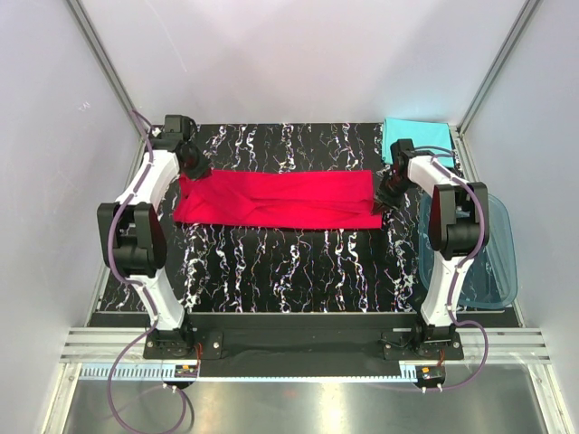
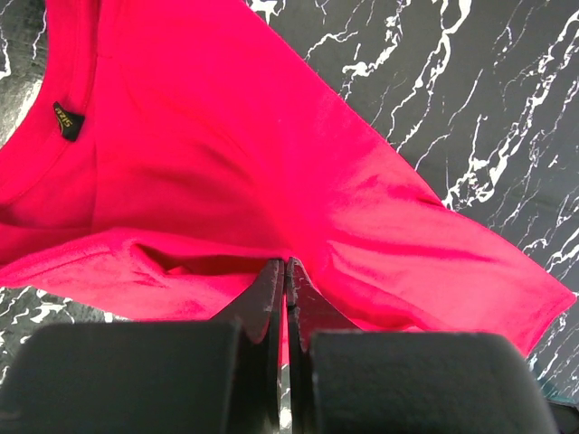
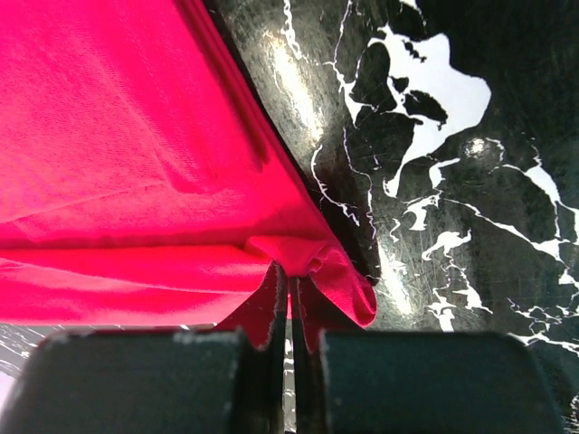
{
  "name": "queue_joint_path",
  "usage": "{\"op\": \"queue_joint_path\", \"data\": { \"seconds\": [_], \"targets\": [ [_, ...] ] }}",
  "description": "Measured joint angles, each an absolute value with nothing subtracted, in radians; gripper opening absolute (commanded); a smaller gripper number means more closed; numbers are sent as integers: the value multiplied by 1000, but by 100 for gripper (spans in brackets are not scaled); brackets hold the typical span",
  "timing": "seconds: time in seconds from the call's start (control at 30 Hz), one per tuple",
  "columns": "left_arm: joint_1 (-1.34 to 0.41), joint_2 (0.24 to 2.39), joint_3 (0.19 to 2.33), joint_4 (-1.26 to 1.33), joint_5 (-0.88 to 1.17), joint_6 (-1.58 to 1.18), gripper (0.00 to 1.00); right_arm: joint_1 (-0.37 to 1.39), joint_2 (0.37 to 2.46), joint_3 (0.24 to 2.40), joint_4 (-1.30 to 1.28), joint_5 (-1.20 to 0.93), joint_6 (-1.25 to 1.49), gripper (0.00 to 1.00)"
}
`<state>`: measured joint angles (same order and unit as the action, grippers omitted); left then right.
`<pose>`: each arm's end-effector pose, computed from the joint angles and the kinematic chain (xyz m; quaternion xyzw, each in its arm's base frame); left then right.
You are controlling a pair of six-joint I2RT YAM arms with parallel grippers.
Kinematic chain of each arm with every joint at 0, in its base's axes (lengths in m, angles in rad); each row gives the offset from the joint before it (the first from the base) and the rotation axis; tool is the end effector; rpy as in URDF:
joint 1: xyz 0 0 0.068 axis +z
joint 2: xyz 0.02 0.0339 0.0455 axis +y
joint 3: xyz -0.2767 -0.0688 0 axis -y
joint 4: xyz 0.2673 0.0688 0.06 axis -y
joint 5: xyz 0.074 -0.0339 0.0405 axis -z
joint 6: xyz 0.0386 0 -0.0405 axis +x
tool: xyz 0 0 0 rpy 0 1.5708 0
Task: Fold and stack the t-shirts
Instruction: Fold the tshirt
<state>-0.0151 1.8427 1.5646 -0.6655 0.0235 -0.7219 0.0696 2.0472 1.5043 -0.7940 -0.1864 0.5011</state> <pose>0.4338 -0.0075 0.2732 -0.3258 0.8936 -0.1215 0.2837 0.4312 0.0372 0.1638 0.2011 0.9683 0.1214 0.0855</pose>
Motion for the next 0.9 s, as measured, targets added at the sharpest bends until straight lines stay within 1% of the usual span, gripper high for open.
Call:
{"op": "queue_joint_path", "data": {
  "seconds": [0.53,0.9],
  "targets": [
    [-1,1947,1617,-694,27,-723,0,65,2086,1558,-811,-197,501,0],
    [48,1955,1617,-693,28,-730,0,64,2122,1574,-812,-197,501,0]
  ]
}}
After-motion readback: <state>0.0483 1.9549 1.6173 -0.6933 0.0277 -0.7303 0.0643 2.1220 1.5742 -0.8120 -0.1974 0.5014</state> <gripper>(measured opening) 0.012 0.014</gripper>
